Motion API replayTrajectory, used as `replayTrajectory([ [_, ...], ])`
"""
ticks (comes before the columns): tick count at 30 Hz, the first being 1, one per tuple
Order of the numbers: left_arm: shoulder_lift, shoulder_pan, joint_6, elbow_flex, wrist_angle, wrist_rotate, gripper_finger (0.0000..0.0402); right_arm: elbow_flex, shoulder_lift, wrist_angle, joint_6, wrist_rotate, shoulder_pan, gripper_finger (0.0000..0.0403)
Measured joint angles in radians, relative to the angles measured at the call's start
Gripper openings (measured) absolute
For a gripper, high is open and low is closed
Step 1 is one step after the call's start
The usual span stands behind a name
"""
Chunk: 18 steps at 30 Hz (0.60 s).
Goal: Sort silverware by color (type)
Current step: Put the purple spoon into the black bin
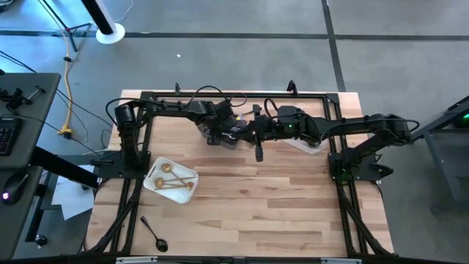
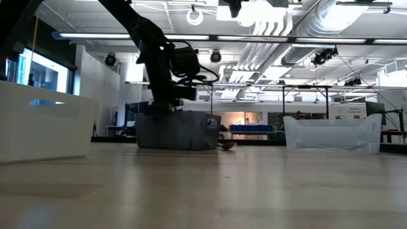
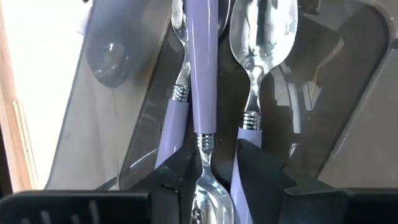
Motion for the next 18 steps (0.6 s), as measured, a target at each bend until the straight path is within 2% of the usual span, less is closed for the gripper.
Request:
replayTrajectory([
  [10,0.0,0.0,-0.007,0.048,-0.013,0.001,0.0172,0.0,0.0,-0.001,0.0,0.0,0.0,0.0],
  [15,-0.001,0.0,-0.01,0.079,-0.025,0.009,0.0179,0.0,0.0,-0.005,0.0,0.0,0.0,0.0],
  [18,-0.001,0.003,-0.028,0.079,-0.033,0.051,0.0177,0.0,0.0,-0.005,0.0,0.0,0.0,0.0],
])
